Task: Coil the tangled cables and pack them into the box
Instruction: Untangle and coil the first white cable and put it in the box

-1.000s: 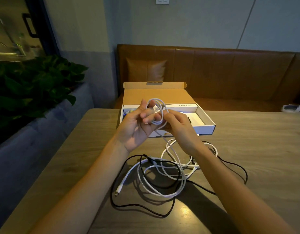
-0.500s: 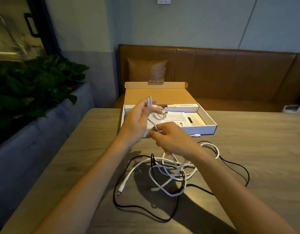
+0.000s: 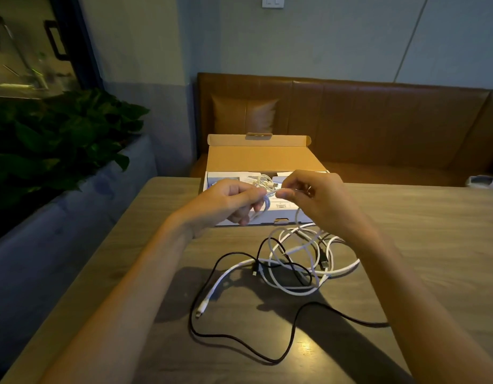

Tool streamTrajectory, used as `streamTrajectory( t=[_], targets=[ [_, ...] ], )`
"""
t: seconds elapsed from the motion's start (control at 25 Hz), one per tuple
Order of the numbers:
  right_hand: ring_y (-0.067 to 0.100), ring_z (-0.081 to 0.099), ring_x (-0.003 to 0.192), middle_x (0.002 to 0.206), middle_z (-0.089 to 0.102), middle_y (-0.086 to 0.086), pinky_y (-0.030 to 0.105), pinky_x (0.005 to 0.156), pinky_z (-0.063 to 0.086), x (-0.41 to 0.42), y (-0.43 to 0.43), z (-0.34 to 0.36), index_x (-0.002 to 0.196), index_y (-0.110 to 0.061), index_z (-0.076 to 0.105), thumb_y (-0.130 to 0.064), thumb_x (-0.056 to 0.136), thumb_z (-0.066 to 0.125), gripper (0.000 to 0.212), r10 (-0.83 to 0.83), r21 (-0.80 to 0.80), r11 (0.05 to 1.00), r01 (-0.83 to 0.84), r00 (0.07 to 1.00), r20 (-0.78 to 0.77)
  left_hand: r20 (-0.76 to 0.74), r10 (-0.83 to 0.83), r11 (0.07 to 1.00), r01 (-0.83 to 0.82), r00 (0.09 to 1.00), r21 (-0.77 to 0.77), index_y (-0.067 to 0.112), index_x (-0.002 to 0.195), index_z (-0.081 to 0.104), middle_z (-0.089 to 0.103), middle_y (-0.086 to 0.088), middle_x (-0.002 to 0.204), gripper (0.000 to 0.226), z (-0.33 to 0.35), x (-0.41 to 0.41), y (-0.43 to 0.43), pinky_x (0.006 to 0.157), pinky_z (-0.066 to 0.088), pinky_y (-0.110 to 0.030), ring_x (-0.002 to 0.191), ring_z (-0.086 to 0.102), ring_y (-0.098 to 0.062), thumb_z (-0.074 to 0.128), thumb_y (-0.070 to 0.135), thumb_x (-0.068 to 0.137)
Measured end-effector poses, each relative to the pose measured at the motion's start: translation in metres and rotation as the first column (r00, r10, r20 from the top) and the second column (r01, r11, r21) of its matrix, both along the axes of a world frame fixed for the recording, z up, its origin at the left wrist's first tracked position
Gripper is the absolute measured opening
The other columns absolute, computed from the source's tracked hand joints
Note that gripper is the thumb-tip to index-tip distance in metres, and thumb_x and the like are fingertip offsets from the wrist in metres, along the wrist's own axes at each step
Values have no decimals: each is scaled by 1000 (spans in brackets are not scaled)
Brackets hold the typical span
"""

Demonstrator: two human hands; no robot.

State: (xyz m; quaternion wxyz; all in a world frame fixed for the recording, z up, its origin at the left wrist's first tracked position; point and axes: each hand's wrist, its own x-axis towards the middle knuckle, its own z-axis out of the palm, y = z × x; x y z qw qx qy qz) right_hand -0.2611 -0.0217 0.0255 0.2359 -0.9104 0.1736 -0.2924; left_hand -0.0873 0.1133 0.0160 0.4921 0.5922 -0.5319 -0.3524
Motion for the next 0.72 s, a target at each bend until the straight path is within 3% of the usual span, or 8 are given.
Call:
streamTrajectory(
  t=[0.08, 0.16, 0.24, 0.28, 0.4, 0.56, 0.64, 0.72],
  targets=[
    [14, 64, 74, 77, 67, -6, 39, 69, 54, 4, 3, -6, 89, -28, 63, -42, 94, 54, 17, 50, -19, 999, -49, 998, 31, -335, -91, 995, 72, 938, -68, 13, 72, 63, 31, 1, 52, 36, -1, -4, -1, 60, 46, -23, 51, 26, -12, 52, 33, 100],
    [11, 63, 72, 77, 66, -7, 37, 71, 56, 11, 7, -15, 95, -26, 62, -29, 102, 53, 11, 110, 22, 994, -111, 993, 38, -639, -204, 976, 101, 741, -194, 12, 77, 63, 28, 1, 53, 33, -6, -8, -6, 63, 49, -23, 52, 24, -14, 53, 35, 98],
    [13, 65, 72, 81, 70, -2, 31, 71, 58, 18, 11, -21, 113, -17, 61, -19, 102, 54, 13, 168, 117, 979, -170, 985, 24, -802, -270, 957, 52, 534, -287, 9, 87, 61, 36, 2, 53, 29, -11, -12, -13, 71, 55, -25, 47, 38, -9, 51, 34, 99],
    [14, 67, 73, 82, 71, -1, 29, 72, 58, 19, 11, -24, 118, -15, 60, -18, 102, 54, 18, 177, 161, 971, -177, 984, 12, -826, -263, 954, 6, 498, -300, 7, 91, 62, 44, 1, 56, 29, -12, -14, -16, 76, 57, -27, 50, 46, -9, 50, 31, 100],
    [13, 71, 73, 80, 74, -1, 32, 79, 59, 21, 12, -28, 120, -17, 60, -19, 100, 56, 21, 156, 253, 958, -137, 986, -60, -807, -155, 958, -112, 570, -263, 4, 109, 64, 70, -10, 87, 30, -17, -21, -23, 88, 58, -33, 82, 71, -19, 47, 28, 103],
    [14, 72, 78, 82, 75, 3, 28, 81, 60, 20, 17, -27, 119, -19, 63, -19, 102, 55, 19, 240, 529, 836, -149, 965, -108, -720, -41, 936, -225, 693, -270, 13, 108, 58, 74, -11, 115, 24, -20, -23, -27, 101, 51, -45, 114, 69, -25, 39, 28, 107],
    [17, 71, 78, 81, 74, 6, 26, 78, 59, 20, 19, -25, 120, -15, 65, -19, 102, 55, 21, 253, 647, 750, -140, 964, -84, -558, 26, 923, -234, 829, -305, 15, 108, 55, 74, -4, 119, 23, -19, -25, -27, 96, 54, -39, 119, 66, -20, 36, 28, 108],
    [19, 70, 78, 81, 72, 7, 27, 77, 58, 20, 18, -21, 116, -13, 68, -20, 100, 59, 20, 254, 716, 690, -108, 962, -101, -265, 150, 911, -237, 953, -338, 13, 114, 54, 75, 9, 113, 24, -19, -28, -24, 81, 56, -20, 116, 65, -6, 36, 28, 108]
  ],
)
